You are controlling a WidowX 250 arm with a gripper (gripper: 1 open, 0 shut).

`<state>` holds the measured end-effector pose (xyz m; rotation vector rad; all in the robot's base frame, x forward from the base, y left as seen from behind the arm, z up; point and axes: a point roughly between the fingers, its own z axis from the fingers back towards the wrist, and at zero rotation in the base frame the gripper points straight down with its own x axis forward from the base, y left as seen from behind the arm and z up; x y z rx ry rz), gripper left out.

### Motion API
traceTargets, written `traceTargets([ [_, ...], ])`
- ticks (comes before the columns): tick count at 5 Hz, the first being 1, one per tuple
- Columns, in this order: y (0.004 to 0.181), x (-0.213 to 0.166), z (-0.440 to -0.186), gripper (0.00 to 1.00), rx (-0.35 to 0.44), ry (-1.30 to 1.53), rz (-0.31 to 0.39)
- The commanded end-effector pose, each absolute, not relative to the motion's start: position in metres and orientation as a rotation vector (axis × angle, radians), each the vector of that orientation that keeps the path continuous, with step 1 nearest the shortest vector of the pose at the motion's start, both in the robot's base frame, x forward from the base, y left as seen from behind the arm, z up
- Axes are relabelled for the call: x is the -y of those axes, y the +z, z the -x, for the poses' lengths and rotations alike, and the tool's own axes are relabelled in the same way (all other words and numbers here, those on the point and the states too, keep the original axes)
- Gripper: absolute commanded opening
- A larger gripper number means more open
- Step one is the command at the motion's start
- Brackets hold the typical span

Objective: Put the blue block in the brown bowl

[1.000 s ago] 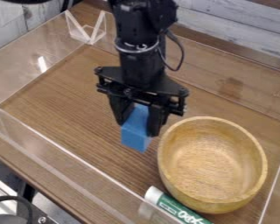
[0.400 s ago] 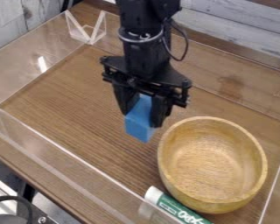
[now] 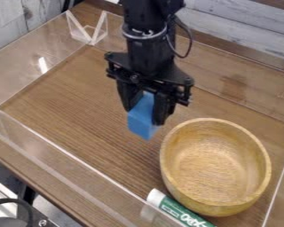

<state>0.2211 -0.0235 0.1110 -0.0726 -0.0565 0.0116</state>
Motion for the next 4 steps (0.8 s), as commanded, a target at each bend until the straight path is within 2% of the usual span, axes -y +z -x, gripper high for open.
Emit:
traceTargets([
  [1, 0.121, 0.018, -0.235, 0.0, 0.111, -0.007, 0.064],
  [4, 0.127, 0.009, -0.254, 0.0, 0.166, -0.046, 0.045],
])
